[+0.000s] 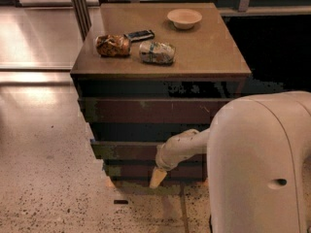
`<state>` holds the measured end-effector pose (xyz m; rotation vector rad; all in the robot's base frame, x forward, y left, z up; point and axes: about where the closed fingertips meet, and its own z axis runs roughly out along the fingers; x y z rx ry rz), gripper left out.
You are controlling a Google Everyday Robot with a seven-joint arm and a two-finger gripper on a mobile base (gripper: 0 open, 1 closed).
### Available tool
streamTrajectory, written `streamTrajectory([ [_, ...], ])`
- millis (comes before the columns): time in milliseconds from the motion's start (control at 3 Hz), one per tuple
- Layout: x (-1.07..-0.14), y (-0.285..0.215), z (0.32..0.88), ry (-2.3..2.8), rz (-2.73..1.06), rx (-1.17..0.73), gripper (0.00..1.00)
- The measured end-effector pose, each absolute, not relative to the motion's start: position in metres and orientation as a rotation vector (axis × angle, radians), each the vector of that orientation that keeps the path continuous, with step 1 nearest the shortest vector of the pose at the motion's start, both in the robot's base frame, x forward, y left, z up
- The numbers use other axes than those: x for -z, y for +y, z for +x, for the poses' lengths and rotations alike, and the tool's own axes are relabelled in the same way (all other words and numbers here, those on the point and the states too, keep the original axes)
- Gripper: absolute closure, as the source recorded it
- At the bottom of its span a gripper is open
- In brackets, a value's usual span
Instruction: Close middle drawer
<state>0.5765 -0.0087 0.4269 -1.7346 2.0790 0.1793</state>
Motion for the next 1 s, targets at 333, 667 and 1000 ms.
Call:
streamTrajectory([
  [333,-0.441,-0.010,0.598,2.060,-1.694,-0.135,0.00],
  [667,-0.441,-0.011,0.598,2.060,-1.693,-0.134,0.00],
  [1000,-0.435,-0.006,0.584,2.069,-1.710,-0.163,0.00],
])
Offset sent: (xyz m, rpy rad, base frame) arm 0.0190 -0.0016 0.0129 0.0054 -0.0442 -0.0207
